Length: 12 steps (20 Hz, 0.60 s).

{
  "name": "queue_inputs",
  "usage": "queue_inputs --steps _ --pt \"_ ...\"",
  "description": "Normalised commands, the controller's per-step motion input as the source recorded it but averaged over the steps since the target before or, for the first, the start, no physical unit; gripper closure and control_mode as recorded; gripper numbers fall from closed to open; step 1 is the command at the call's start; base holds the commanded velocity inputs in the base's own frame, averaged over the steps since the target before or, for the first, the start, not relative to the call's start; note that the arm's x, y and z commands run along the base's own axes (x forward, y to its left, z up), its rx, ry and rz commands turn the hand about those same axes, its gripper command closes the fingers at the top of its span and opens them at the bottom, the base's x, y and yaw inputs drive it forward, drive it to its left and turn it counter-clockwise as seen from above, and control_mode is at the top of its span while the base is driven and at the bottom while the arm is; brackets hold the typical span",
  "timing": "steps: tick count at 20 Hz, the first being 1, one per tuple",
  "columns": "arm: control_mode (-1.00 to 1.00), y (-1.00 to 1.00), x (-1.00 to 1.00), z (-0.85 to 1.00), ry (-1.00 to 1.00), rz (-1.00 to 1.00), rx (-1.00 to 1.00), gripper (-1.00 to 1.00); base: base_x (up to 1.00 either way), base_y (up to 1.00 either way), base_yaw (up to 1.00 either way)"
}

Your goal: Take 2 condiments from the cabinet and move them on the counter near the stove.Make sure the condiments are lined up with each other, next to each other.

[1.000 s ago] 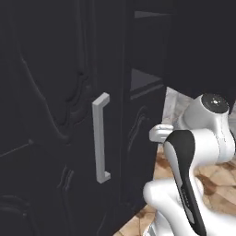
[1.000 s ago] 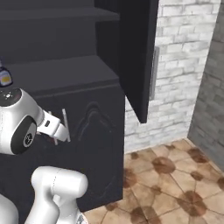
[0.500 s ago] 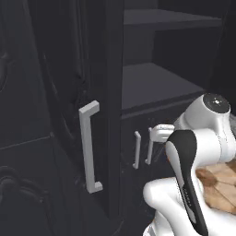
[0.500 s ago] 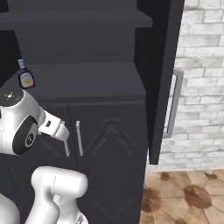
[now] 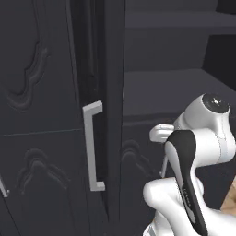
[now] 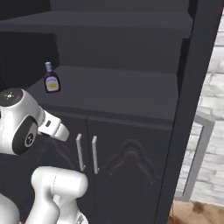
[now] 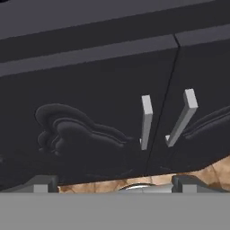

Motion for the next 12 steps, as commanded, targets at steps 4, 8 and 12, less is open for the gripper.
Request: queue_inputs --steps 4,8,12 --pt "1.00 0.00 0.00 0.00 0.00 0.00 0.00 -1.00 0.28 -0.40 0.44" --pt "1.00 0.00 0.00 0.00 0.00 0.00 0.00 -1.00 0.37 -0.40 0.39" --pt "1.00 0.00 0.00 0.00 0.00 0.00 0.00 -1.00 0.48 -0.29 0.29"
